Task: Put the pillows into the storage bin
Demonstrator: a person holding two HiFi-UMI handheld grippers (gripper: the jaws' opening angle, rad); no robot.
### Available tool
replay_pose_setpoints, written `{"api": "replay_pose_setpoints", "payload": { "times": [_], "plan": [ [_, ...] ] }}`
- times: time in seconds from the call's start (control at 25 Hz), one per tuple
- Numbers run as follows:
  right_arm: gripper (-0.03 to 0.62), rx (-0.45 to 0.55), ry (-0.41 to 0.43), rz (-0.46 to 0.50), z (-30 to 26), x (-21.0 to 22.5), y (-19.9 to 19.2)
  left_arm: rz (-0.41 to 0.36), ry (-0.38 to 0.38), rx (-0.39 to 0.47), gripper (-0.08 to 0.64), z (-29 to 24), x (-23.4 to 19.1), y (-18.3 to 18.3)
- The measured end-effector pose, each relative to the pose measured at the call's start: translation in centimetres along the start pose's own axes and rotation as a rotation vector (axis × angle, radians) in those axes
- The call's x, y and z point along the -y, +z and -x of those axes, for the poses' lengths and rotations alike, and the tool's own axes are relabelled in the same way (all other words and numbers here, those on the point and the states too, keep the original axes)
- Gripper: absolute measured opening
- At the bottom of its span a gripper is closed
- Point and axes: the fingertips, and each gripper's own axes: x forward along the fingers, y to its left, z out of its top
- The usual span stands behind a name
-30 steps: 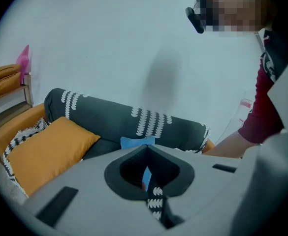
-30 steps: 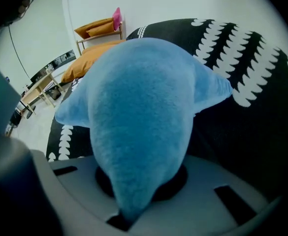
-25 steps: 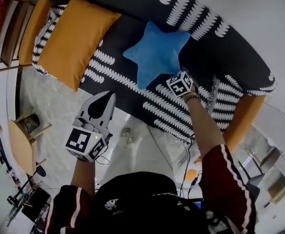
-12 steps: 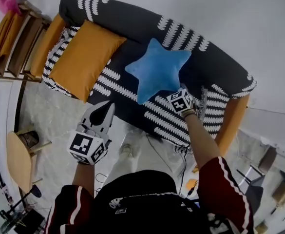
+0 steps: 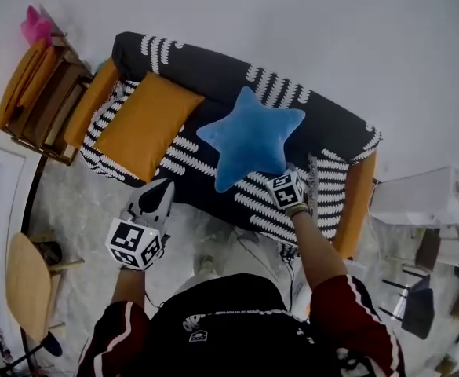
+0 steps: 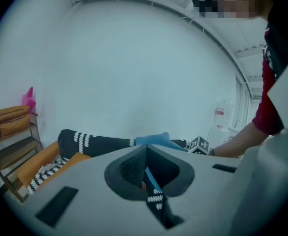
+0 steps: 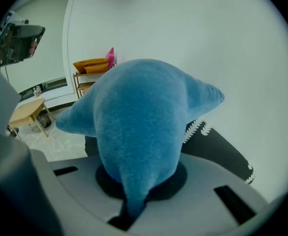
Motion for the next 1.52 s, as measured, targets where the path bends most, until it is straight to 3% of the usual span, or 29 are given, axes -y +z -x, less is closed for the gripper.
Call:
{"api": "replay_pose_setpoints", "payload": {
  "times": [0.2, 0.44, 0.64, 0.88, 1.24, 1.52],
  "plan": [
    [0.014, 0.059, -0.030, -0.057, 7.3, -4.4, 0.9, 0.011, -0.013, 0.035, 0.002, 5.4, 0.8, -0.3],
    [0.014, 0.152, -0.056, -0.118, 14.8, -8.1, 0.9, 0.002, -0.069, 0.098, 0.002, 8.2, 3.3, 0.1],
    [0.014, 0.202, -0.102, -0.178, 21.1, -10.1, -0.2, -0.026, -0.151, 0.134, 0.002, 9.2, 6.6, 1.3],
    [0.015, 0.273, -0.177, -0.254, 27.3, -9.5, -1.8, -0.056, -0.301, 0.146, 0.002, 6.6, 12.3, 3.3],
    [0.015, 0.320, -0.344, -0.377, 36.7, -5.7, -9.4, -0.133, -0.541, 0.102, 0.002, 1.9, 25.6, 3.5],
    [0.015, 0.320, -0.468, -0.485, 45.0, -2.8, -20.0, -0.175, -0.691, 0.067, 0.002, 0.4, 39.0, 1.4]
  ]
}}
